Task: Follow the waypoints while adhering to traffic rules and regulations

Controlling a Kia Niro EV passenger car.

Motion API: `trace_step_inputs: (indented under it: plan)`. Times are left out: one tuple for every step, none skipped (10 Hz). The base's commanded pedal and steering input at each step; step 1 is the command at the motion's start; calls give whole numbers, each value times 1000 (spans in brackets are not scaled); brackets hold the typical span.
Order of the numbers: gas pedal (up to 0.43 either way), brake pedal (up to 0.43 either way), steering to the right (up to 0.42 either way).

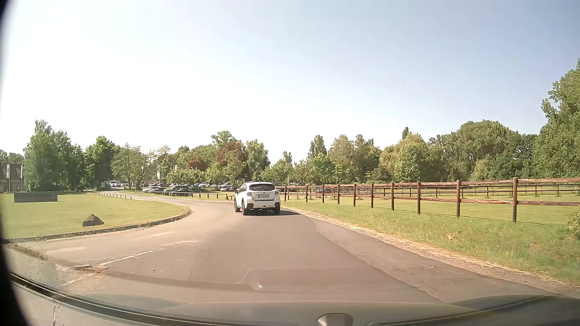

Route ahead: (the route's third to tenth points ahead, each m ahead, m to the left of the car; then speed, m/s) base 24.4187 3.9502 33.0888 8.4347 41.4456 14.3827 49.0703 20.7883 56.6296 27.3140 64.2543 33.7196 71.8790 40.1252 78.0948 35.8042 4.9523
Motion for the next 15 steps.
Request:
trace_step_inputs:
  plan:
    - [138,30,-73]
    - [138,30,-61]
    - [138,30,-51]
    - [138,24,-49]
    - [138,30,-49]
    - [138,24,-49]
    - [138,24,-49]
    - [130,30,-49]
    - [130,24,-49]
    - [130,30,-48]
    - [118,24,-46]
    - [118,30,-43]
    - [118,24,-41]
    - [118,30,-38]
    - [118,30,-37]
